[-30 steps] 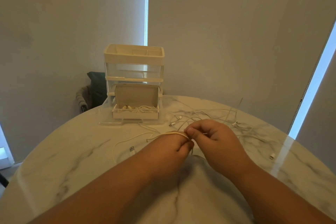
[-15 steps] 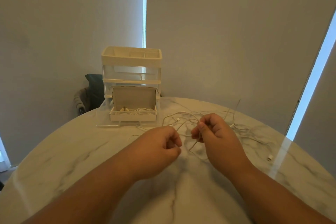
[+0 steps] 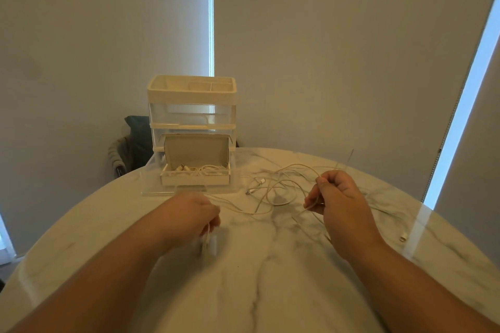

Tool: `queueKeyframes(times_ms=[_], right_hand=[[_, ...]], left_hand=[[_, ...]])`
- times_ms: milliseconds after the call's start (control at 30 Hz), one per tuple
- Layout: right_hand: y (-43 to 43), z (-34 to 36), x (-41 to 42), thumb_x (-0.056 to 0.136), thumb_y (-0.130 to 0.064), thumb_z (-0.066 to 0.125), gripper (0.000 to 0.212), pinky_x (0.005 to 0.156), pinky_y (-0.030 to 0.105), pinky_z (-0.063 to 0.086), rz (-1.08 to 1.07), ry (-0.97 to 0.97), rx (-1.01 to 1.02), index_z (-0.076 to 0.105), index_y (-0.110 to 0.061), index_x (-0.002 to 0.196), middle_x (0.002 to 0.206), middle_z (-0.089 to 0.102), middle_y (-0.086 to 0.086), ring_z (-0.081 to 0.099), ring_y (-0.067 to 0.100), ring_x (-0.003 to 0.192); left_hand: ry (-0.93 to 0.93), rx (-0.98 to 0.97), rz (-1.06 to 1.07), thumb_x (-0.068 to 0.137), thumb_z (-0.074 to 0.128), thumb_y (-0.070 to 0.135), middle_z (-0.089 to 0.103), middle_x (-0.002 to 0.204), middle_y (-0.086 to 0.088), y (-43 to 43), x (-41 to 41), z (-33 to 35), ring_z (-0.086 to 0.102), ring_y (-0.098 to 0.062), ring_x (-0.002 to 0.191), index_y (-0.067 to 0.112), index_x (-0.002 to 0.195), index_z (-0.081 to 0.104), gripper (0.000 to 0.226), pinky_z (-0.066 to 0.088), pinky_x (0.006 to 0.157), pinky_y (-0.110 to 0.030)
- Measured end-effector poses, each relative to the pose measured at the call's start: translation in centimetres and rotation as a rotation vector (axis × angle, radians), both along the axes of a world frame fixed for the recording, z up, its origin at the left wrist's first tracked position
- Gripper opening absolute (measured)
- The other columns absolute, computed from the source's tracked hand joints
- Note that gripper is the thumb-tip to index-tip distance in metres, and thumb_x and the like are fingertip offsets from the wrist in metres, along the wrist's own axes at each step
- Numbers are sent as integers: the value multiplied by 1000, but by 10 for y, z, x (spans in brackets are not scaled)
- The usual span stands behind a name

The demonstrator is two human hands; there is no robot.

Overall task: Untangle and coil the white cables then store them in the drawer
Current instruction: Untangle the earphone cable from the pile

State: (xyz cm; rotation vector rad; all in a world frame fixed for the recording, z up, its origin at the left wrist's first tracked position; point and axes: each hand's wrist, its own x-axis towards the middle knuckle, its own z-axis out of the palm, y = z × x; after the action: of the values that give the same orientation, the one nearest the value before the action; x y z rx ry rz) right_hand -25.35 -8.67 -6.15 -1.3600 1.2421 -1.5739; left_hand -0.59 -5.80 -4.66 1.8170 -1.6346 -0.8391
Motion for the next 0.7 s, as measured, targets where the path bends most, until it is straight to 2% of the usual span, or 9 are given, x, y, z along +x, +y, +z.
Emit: queueKeyframes(times_ms=[133, 167, 233, 300, 367, 433, 500, 600, 700], right_hand=[[3, -2, 0, 95, -19, 54, 17, 73, 46, 53, 101, 214, 76, 64, -16, 81, 67, 67, 2, 57, 21, 67], [4, -2, 1, 94, -20, 55, 16, 69, 42, 50, 112, 270, 93, 65, -17, 82, 67, 66, 1, 56, 20, 65], [7, -2, 2, 94, -18, 56, 15, 63, 37, 46, 120, 324, 119, 67, -21, 85, 67, 66, 1, 54, 17, 63], [8, 0, 2, 92, -12, 55, 18, 63, 34, 45, 115, 343, 127, 68, -25, 89, 74, 69, 6, 56, 17, 66], [12, 5, 2, 89, -10, 56, 24, 68, 29, 46, 104, 359, 94, 67, -31, 96, 92, 70, 8, 62, 15, 77], [21, 12, 1, 82, -21, 61, 30, 77, 22, 46, 90, 413, 0, 62, -39, 106, 111, 63, -11, 59, 7, 100], [34, 19, 1, 73, -34, 59, 45, 87, 15, 39, 99, 430, -126, 55, -46, 116, 122, 48, -28, 47, -7, 112], [42, 22, 7, 85, -42, 64, 40, 93, 16, 42, 167, 372, -222, 52, -48, 123, 125, 51, -30, 48, -9, 114], [36, 9, 17, 95, -38, 61, 42, 98, 18, 42, 237, 545, -175, 49, -46, 134, 133, 46, -30, 46, -9, 120]], left_hand=[[423, -86, 66, 103, 44, 28, 68, 69, -10, 3, -19, 7, 67, -26, 70, 5, 91, 64, 33, 59, 83, -42], [507, -88, 59, 103, 44, 29, 66, 70, -12, 4, -22, 8, 67, -26, 68, 5, 96, 63, 31, 60, 81, -42], [626, -89, -38, 103, 44, 24, 60, 72, -13, 8, -23, 9, 63, -25, 63, 7, 108, 61, 25, 58, 73, -38], [704, -94, -149, 102, 43, 11, 56, 70, -12, 11, -23, 10, 59, -24, 61, 10, 115, 58, 20, 54, 74, -39], [707, -89, -189, 100, 43, 4, 55, 70, -10, 11, -22, 11, 58, -23, 61, 17, 118, 58, 27, 54, 73, -40], [679, -87, -210, 103, 41, 9, 55, 71, -8, 10, -23, 9, 54, -21, 57, 27, 120, 60, 31, 52, 62, -36], [598, -100, -244, 104, 41, 14, 52, 74, -7, 11, -24, 7, 47, -16, 54, 34, 120, 62, 33, 44, 54, -30], [558, -100, -328, 104, 42, 15, 45, 69, -3, 15, -28, 4, 37, -12, 52, 33, 117, 66, 32, 32, 50, -25], [522, -71, -495, 102, 45, 14, 43, 67, -3, 20, -35, 4, 34, -11, 52, 31, 106, 73, 33, 30, 49, -23]])
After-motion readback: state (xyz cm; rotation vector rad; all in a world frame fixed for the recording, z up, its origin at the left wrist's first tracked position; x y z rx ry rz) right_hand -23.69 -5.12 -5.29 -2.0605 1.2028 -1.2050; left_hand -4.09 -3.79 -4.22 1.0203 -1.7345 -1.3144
